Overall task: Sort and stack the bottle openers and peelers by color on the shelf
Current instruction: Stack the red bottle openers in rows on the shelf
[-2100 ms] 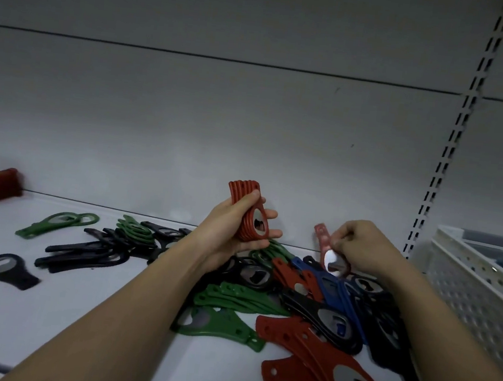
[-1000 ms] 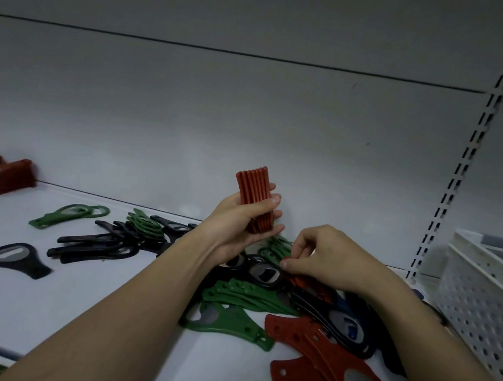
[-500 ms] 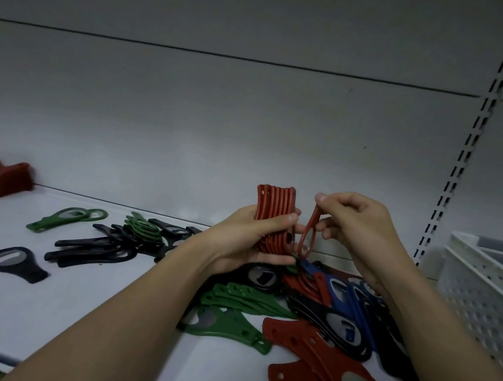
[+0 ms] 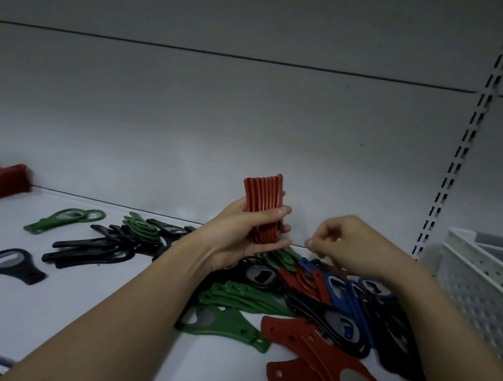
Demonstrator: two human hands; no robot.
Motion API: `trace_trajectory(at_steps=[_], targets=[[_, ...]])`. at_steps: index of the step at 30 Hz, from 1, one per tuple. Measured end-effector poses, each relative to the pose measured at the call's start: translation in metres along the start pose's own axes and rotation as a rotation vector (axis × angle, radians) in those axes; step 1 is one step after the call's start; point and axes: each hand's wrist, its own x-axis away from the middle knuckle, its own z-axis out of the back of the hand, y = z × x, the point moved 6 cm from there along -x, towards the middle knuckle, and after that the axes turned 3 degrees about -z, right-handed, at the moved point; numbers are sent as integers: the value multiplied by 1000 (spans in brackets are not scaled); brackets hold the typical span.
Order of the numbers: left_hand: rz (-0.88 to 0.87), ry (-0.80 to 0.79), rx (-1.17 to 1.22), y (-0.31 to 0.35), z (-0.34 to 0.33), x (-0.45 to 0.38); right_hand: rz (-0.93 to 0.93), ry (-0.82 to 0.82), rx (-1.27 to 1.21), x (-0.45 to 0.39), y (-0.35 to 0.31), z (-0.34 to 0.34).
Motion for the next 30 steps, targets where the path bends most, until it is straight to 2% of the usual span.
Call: trace_trajectory(at_steps=[6, 11, 15, 22, 25, 30], targets=[[6, 29, -2, -1, 3, -1, -105, -156, 201, 3, 10, -5], [21, 37, -6, -2, 4, -2, -74, -170, 199, 5, 5, -6], [37, 24, -24, -3, 2, 0, -35, -99, -47, 6, -2, 0], [112, -79, -133, -7, -9, 6, 85, 210, -635, 8, -18, 23], [115, -113, -149, -8, -12, 7, 91, 233, -737, 7, -19, 19], [106, -114, -187, -9, -11, 7, 103, 193, -735, 3, -20, 8]])
